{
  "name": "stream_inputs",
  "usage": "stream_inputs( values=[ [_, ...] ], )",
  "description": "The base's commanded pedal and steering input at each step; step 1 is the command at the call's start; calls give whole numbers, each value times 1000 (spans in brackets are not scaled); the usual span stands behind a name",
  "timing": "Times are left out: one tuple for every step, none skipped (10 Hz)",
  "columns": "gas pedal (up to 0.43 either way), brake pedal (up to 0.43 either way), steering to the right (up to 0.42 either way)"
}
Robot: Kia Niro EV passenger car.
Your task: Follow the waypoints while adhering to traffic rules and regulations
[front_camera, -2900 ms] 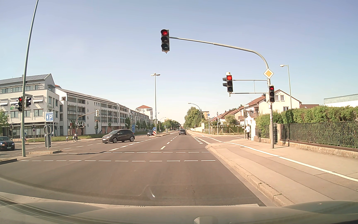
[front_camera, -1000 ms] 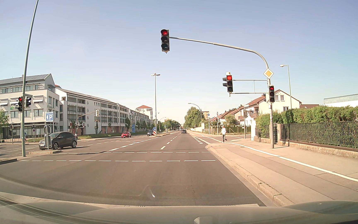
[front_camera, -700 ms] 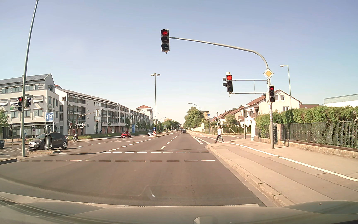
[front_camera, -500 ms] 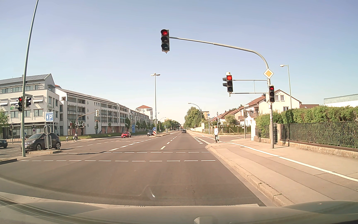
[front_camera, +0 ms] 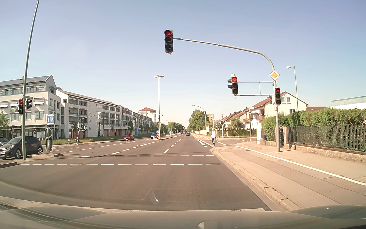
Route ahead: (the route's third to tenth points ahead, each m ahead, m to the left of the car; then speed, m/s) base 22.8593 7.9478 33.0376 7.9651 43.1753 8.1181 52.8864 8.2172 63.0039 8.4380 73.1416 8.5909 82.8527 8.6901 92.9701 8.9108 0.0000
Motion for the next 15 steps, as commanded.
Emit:
stream_inputs(
  values=[
    [0, 293, 7],
    [0, 293, 7],
    [0, 293, 7],
    [0, 293, 6],
    [0, 293, 7],
    [0, 293, 6],
    [0, 293, 7],
    [0, 293, 7],
    [0, 293, 7],
    [0, 293, 6],
    [0, 293, 6],
    [0, 293, 6],
    [0, 293, 6],
    [0, 293, 7],
    [0, 293, 6]
  ],
)
